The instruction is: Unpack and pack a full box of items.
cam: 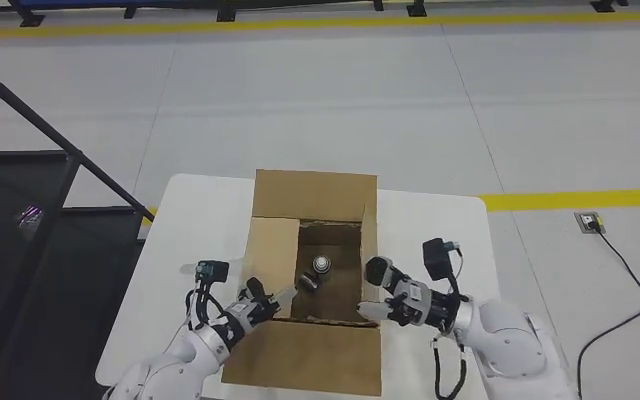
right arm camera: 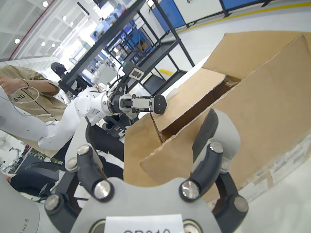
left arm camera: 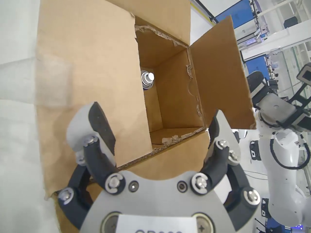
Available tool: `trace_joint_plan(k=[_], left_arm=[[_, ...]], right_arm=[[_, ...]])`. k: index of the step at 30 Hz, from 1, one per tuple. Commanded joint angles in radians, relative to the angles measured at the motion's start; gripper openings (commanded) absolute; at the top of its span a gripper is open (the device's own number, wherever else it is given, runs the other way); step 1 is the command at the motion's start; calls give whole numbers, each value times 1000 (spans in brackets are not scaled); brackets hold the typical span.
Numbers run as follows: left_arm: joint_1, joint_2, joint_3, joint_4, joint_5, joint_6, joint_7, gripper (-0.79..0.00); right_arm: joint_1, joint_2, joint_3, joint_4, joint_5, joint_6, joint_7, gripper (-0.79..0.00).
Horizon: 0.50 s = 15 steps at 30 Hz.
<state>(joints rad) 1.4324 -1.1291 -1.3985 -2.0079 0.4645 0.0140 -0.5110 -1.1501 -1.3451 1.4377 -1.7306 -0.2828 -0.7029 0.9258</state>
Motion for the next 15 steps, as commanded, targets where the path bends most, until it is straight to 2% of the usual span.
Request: trace_joint_plan(k=[1,5,9,12,15], left_arm=[[10,0,-19,-13,-24,0,21,0],[56,3,-104,-49,-78,-13,67,0],[126,8,-234,-75,-168,-31,85,0],[181,15,-332,-70,-220,-56,24,0],[221,26,-415,-34,-245,-96,-102,0]], right_arm=[[51,-2,-60,45,-23,23,9,0],[133,-8,-152,132,-71,64,9,0],[189,-12,-209,207,-103,88,-7,0],[221,-14,-241,259,-111,97,-8,0],[245,-15,-267,298,-119,100,-14,0]])
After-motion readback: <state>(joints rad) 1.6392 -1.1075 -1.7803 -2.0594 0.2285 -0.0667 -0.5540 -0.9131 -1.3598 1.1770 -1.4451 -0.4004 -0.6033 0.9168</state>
